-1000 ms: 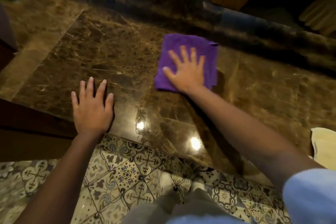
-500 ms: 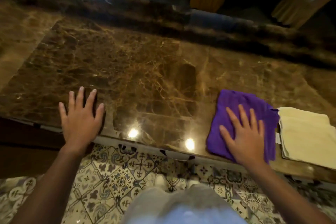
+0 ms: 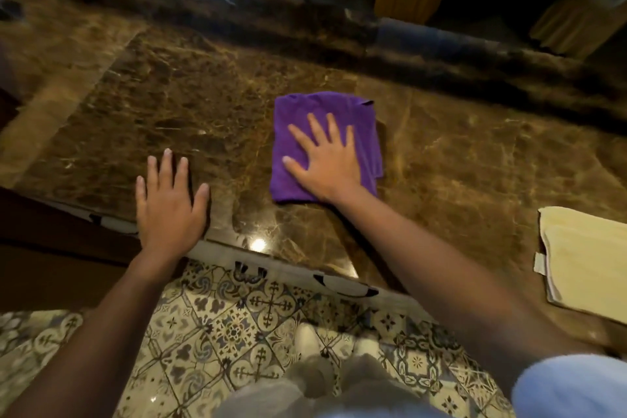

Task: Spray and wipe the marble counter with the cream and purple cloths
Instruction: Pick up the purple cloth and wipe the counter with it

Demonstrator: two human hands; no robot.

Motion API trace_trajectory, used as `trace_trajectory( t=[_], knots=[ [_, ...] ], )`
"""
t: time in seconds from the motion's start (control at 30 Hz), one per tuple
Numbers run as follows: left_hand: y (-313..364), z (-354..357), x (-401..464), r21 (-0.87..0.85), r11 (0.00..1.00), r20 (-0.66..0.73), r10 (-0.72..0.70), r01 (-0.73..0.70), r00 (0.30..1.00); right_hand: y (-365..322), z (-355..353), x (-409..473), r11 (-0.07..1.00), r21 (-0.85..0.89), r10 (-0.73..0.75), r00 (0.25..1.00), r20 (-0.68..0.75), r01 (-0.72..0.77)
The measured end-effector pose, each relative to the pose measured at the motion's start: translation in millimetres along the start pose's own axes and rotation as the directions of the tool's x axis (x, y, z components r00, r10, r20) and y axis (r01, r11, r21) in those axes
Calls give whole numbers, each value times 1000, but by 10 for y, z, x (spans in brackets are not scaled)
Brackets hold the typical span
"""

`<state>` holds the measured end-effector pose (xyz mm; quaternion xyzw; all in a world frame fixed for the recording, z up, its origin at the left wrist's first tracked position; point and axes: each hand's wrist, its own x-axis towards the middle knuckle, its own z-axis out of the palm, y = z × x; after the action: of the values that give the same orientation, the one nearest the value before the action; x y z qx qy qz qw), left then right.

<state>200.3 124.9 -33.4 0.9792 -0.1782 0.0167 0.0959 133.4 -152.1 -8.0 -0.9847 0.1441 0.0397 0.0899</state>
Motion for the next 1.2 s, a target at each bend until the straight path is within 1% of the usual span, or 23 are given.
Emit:
trace_trajectory(
  t=[0.07,0.17,0.23,0.27,0.33,0.4,0.47,0.5,0.57,0.63,0.73,0.8,0.87,1.0,1.07,1.2],
  knots=[
    [-89,-41,39,17,999,29,-43,42,999,-279,121,-410,993,9,-120,993,-6,120],
    [-170,-79,82,50,996,60,-82,79,995,-431,260,-1049,969,22,-247,969,-11,247],
    [-158,-84,107,43,996,74,-81,78,994,-353,284,-1341,960,20,-278,961,-1,278],
    [-154,-84,109,36,997,81,-77,74,994,-253,270,-1408,964,22,-264,965,-9,264],
    [-201,-90,75,20,997,90,-74,73,993,73,234,-1364,987,16,-160,986,-41,160],
    [-314,-95,-1,14,997,67,-82,82,994,461,147,-1102,999,1,34,997,-71,-34],
    [-391,-101,-67,9,996,30,-85,85,996,702,30,-685,977,2,215,973,-81,-215],
    [-412,-101,-81,0,996,20,-87,87,996,709,-12,-457,964,11,264,961,-77,-264],
    [-425,-105,-80,-26,995,19,-92,92,996,495,-34,-69,961,14,278,959,-51,-278],
    [-447,-108,-58,-45,996,28,-80,81,996,112,11,136,981,21,193,981,-20,-193],
    [-538,-106,-29,-62,994,38,-83,85,996,-478,109,2,1000,6,-30,1000,-3,30],
    [-560,-95,-15,-52,993,38,-107,109,994,-755,177,-304,985,-6,-171,985,-19,171],
    [-539,-90,4,-41,991,41,-122,124,992,-892,230,-601,959,0,-284,957,-59,285],
    [-517,-107,4,-20,993,39,-117,118,992,-889,291,-959,910,-19,-414,904,-103,415],
    [-463,-128,-21,-29,989,43,-147,148,988,-810,304,-1069,884,-26,-466,879,-102,466],
    [-193,-246,-202,-78,963,42,-256,259,966,-639,267,-1191,878,41,-471,875,-111,477]
  ],
)
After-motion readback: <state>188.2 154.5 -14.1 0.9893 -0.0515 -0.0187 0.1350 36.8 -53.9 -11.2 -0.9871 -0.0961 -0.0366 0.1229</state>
